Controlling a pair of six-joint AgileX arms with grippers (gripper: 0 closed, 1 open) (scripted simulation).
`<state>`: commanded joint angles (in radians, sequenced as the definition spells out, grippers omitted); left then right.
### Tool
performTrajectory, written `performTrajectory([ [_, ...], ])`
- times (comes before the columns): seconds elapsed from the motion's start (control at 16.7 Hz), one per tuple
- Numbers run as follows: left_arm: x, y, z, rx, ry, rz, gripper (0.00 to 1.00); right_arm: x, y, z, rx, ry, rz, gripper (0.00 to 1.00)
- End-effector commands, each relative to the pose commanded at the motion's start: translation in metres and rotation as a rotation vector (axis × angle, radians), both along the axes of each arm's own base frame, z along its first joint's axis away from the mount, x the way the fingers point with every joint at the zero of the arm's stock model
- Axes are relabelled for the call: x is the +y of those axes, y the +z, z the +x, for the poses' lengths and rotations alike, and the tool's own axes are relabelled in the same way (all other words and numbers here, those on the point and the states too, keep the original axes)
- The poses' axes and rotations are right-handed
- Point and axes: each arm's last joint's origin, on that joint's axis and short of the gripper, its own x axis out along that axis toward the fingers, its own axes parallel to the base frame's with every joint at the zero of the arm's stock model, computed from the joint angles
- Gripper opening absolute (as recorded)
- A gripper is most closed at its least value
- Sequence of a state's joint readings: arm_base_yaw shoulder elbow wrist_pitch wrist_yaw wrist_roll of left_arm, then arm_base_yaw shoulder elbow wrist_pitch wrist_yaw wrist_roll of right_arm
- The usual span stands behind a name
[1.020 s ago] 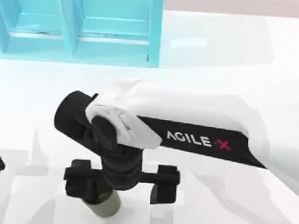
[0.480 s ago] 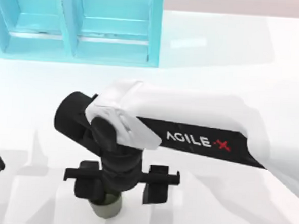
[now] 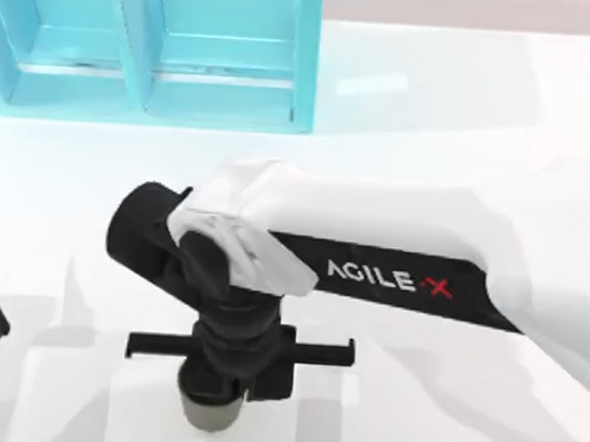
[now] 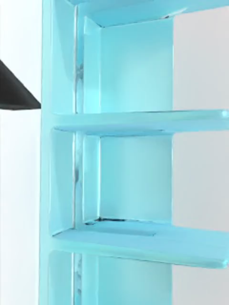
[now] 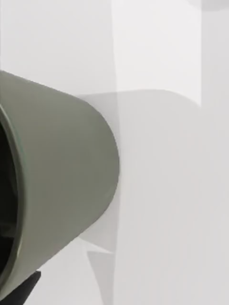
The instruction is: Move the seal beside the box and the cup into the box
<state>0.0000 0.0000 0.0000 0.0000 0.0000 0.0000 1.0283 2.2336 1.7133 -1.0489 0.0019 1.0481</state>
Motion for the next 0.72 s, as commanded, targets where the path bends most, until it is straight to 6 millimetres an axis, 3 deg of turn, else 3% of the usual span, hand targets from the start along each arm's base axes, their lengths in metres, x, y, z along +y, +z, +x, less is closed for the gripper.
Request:
performTrajectory([
  [0.54, 0.0, 0.0, 0.0, 0.0, 0.0, 0.0, 1.0, -0.002, 0.001, 0.001, 0.0, -0.002, -0.001, 0.0],
  [0.72, 0.0, 0.0, 0.0, 0.0, 0.0, 0.0, 1.0, -0.02, 0.02, 0.003, 0.006, 0.005, -0.009, 0.0],
])
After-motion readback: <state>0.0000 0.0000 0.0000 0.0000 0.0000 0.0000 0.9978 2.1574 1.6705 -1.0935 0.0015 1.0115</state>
